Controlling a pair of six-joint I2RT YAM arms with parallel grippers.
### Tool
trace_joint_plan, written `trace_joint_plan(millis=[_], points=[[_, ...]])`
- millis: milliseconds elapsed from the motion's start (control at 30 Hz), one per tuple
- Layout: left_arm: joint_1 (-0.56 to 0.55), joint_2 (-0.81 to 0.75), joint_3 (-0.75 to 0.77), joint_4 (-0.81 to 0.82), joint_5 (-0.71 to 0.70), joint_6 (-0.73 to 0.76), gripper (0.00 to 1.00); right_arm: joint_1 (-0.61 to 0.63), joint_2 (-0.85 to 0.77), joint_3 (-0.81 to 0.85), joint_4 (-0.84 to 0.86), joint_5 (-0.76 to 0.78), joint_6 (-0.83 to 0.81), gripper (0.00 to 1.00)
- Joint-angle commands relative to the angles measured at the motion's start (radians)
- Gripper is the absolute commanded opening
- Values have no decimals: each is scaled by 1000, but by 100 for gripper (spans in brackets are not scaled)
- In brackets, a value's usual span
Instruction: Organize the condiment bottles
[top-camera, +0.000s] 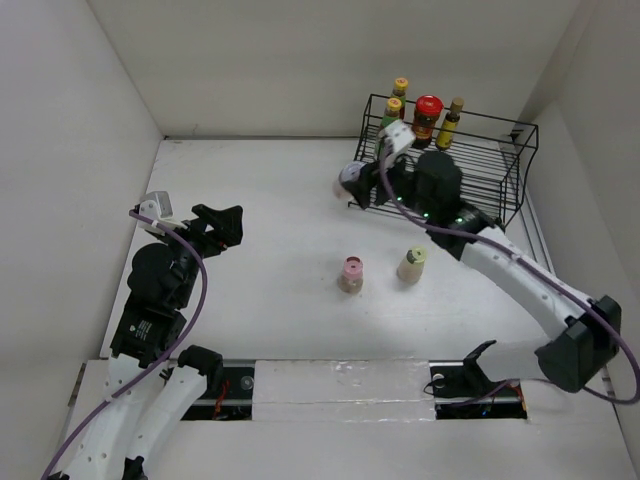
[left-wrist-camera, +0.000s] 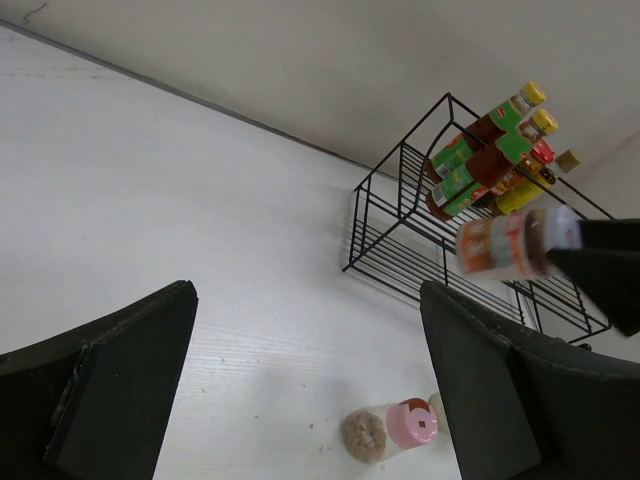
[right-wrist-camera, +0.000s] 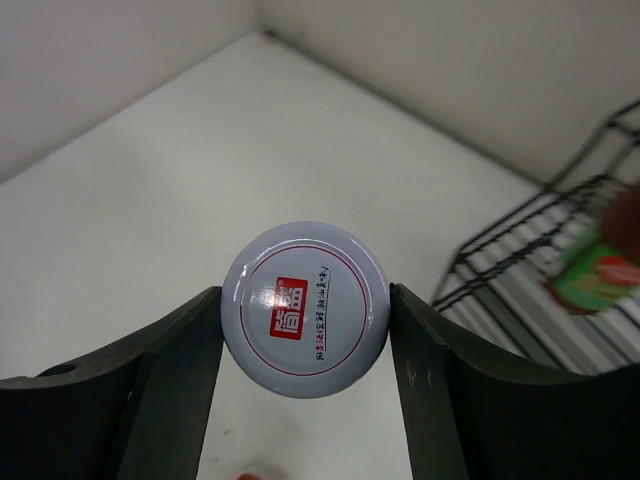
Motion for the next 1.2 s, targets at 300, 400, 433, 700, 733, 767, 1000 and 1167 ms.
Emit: trace_joint_plan(millis=[300, 400, 433, 700, 733, 767, 1000, 1167], points=[[3, 3, -7, 38, 20, 16, 89, -446, 24, 107, 108, -47, -4, 46], [3, 3, -7, 38, 20, 16, 89, -500, 93, 165, 98, -80, 5, 46], [3, 3, -7, 38, 20, 16, 89, -500, 105, 185, 98, -80, 5, 46], [3, 3, -7, 38, 20, 16, 89, -521, 233, 224, 98, -80, 5, 46], [3, 3, -7, 38, 20, 16, 89, -521, 243, 224, 98, -80, 5, 46], [3, 3, -7, 38, 20, 16, 89, -521, 254, 224, 98, -80, 5, 46], [3, -6, -7, 38, 20, 16, 89, -511, 279, 204, 98, -51, 35, 83], [3, -6, -7, 47, 40, 16, 91, -501, 103, 115, 98, 55, 58, 97]])
